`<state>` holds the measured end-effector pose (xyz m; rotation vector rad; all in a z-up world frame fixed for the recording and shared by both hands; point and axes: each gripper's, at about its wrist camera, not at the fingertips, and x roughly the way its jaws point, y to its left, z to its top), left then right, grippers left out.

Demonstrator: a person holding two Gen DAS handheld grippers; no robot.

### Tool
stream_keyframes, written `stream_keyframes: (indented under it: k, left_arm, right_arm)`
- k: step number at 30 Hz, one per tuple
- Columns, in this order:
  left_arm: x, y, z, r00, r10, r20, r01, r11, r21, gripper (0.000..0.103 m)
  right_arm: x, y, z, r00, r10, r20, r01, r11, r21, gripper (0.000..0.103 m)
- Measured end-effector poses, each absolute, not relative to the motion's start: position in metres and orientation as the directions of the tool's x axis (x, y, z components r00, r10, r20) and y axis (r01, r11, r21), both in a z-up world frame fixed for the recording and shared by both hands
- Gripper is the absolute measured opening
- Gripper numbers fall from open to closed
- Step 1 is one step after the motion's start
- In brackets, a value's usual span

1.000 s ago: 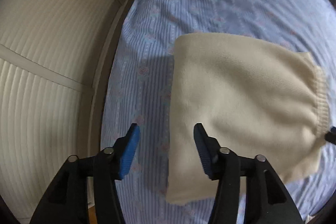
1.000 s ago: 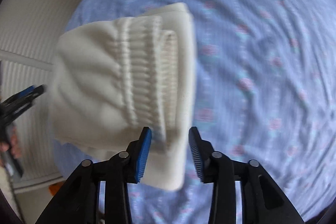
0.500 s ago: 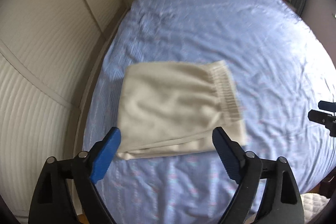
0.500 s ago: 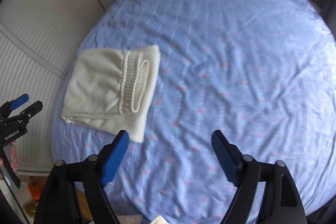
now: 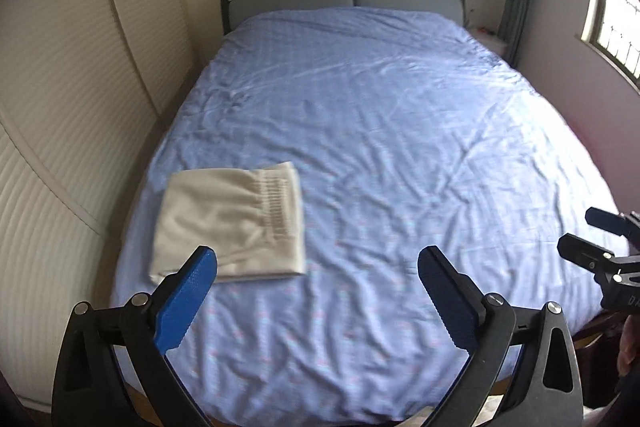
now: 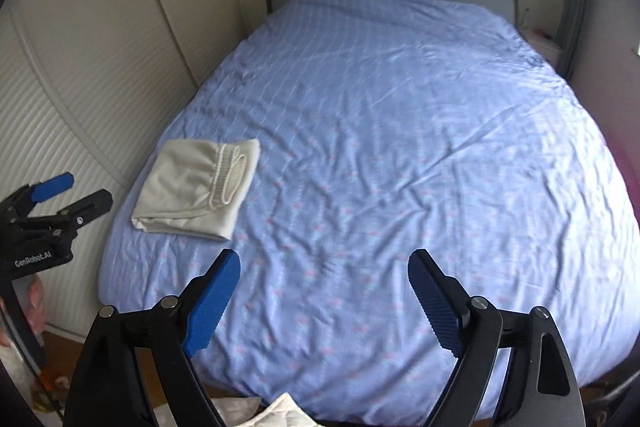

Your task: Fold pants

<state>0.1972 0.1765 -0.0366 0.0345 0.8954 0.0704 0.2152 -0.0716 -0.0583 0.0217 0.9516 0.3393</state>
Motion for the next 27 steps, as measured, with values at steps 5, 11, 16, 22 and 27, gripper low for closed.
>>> stream_keyframes:
  k: [5,11,16,22,27]
  left_arm:
    - [0.166,0.110,-0.025,0.654,0.011,-0.756,0.001,1.000,0.016,0.102]
    - [0.136,0.041,-0.019,0.680,-0.001,-0.733,0.017,1.000,0.014,0.102]
    - [0.114,-0.002,-0.012,0.698,0.003,-0.716,0.004,1.000,0.008,0.102]
    - [0.096,-0.037,0.007,0.723,0.010,-0.691,0.006,1.000,0.021,0.103]
    - [0.091,-0.051,0.019,0.738,0.006,-0.675,0.013,1.000,0.023,0.103]
  right_arm:
    - [0.185,-0.137,-0.044,0.565,0.286,-0.774,-0.240,0.954,0.177,0.087]
    - [0.156,-0.200,-0.034,0.590,0.271,-0.761,-0.227,0.960,0.166,0.087]
    - [0.136,-0.242,-0.024,0.616,0.268,-0.741,-0.232,0.960,0.154,0.087]
    - [0.122,-0.276,-0.011,0.638,0.292,-0.713,-0.222,0.956,0.192,0.087]
    - [0.114,-0.291,-0.001,0.654,0.297,-0.695,-0.217,0.955,0.204,0.087]
